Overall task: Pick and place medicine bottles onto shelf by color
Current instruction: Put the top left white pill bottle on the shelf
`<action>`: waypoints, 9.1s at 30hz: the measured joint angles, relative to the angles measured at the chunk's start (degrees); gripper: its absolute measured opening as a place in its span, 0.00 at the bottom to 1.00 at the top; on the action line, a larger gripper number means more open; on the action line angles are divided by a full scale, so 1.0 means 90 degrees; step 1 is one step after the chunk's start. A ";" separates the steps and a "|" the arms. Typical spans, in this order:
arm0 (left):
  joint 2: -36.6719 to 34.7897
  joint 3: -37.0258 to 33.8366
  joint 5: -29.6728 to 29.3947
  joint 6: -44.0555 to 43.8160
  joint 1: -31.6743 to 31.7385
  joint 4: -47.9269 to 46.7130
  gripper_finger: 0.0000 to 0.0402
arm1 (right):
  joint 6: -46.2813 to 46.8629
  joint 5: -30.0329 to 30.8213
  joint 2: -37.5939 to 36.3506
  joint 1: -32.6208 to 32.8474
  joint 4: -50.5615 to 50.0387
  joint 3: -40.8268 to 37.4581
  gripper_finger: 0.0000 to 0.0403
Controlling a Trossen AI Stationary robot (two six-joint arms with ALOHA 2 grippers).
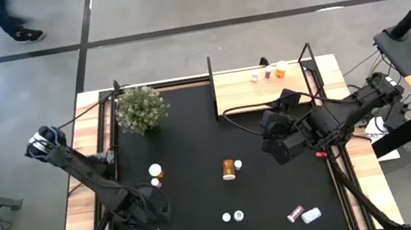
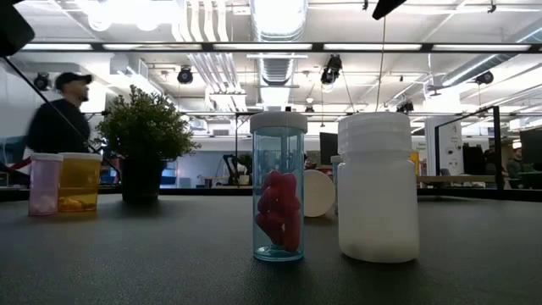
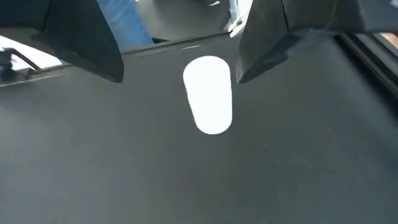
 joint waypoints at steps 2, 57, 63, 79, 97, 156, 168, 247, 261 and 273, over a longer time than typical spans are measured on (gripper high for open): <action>0.0226 0.0137 0.0028 0.0048 0.0003 0.0028 0.73 | 0.0002 0.0000 0.0000 0.0000 0.0000 0.0000 0.68; 0.1014 0.0503 0.0174 -0.0253 -0.0176 -0.0421 0.29 | -0.0051 -0.0117 0.0000 0.0002 -0.0002 -0.0221 0.68; 0.0939 0.0998 -0.0365 0.0083 0.0159 -0.0770 0.30 | -0.0162 -0.0399 -0.0001 0.0002 -0.0152 -0.0109 0.68; 0.0944 0.2428 -0.1330 0.4495 0.2941 -0.1241 0.30 | -0.0087 -0.0474 -0.0635 0.0015 -0.0476 0.0107 0.68; 0.1276 0.2646 -0.1106 0.7953 0.5280 -0.0031 0.30 | 0.0401 -0.0398 -0.0899 0.0012 -0.0367 0.0107 0.68; 0.4708 0.5860 -0.1325 1.1413 0.5668 -0.2941 0.30 | 0.1620 0.0056 -0.0889 -0.0002 -0.0233 0.0097 0.68; 0.4708 0.5860 -0.1314 1.1373 0.5661 -0.2825 0.30 | 0.1620 0.0056 -0.0889 0.0000 -0.0231 0.0095 0.68; 0.3459 0.5573 -0.1002 1.0866 0.5556 -0.2020 0.58 | 0.1989 0.0049 -0.0886 -0.0002 0.0151 0.0092 0.68; 0.1296 0.5440 -0.1958 1.0364 0.5425 -0.2000 0.58 | 0.0680 -0.1011 -0.0889 -0.1051 0.1194 -0.0616 0.67; 0.0386 0.5428 -0.2523 1.0350 0.5078 -0.1945 0.58 | -0.2116 -0.4914 -0.0797 -0.2382 0.7106 -0.3019 0.66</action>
